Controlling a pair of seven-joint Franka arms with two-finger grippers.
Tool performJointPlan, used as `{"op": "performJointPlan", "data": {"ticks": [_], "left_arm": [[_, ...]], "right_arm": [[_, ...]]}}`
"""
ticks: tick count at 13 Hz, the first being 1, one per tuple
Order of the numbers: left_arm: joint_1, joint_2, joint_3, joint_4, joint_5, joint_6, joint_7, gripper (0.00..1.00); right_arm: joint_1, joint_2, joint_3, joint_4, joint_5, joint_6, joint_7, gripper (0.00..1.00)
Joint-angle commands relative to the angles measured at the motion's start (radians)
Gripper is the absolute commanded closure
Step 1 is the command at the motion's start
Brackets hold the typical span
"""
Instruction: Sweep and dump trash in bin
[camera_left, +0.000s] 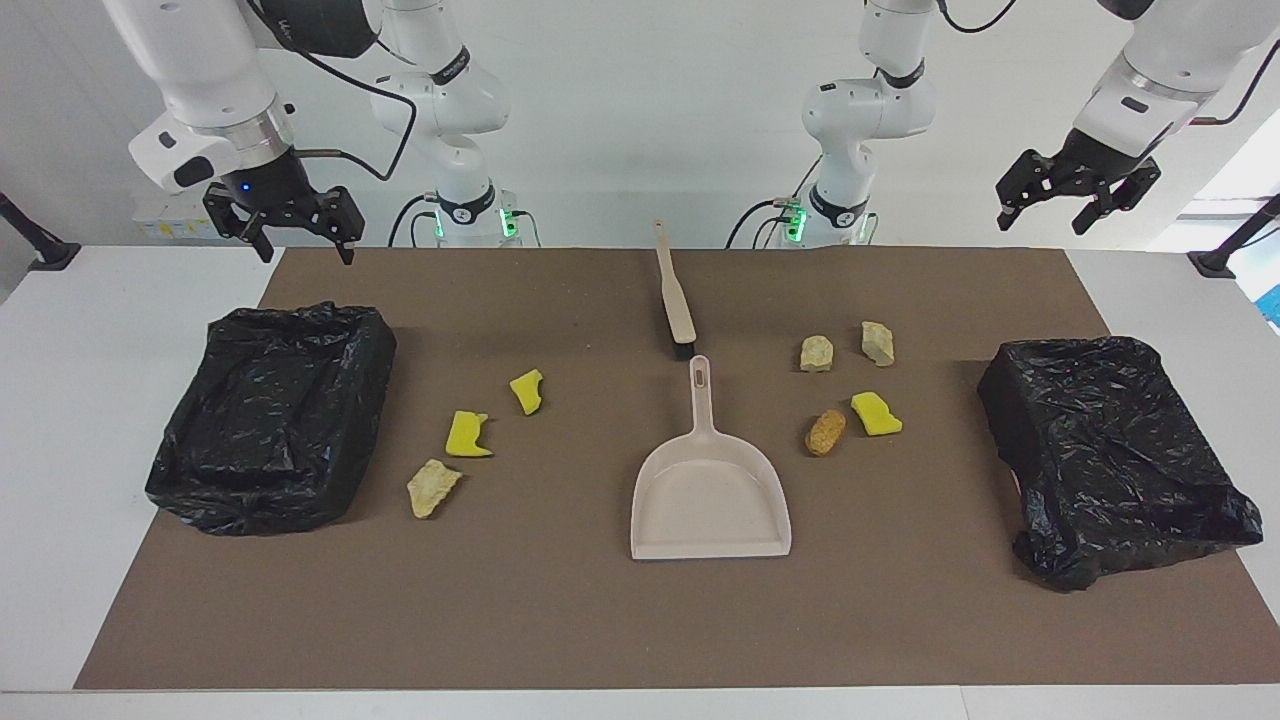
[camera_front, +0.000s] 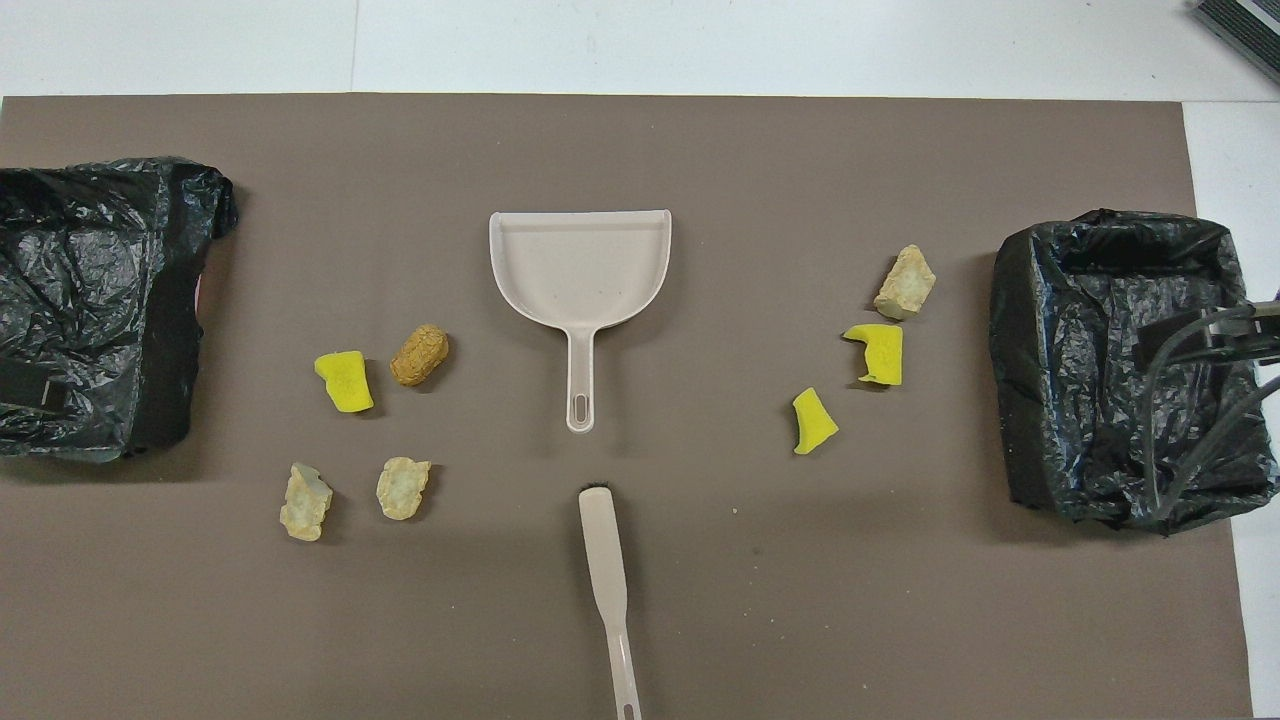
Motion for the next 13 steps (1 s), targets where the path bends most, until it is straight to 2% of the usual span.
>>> {"op": "performJointPlan", "data": {"ticks": [1,10,13], "left_arm": [[0.002,-0.035,0.0,-0.039,0.009,0.003,0.014,0.0],[0.001,-0.035,0.0,-0.039,0.009,0.007,0.015,0.0],[-0.011,-0.023,0.0,-0.024,0.009,0.035,0.008,0.0]], "right_arm": [[0.012,-0.038,-0.004,-0.041,0.019,-0.009,0.016,0.0],[0.01,-0.039,-0.004,-0.038,0.027,-0.027,0.011,0.0],[0.002,-0.03,-0.004,-0.032,0.132,-0.03,0.013,0.0]]}}
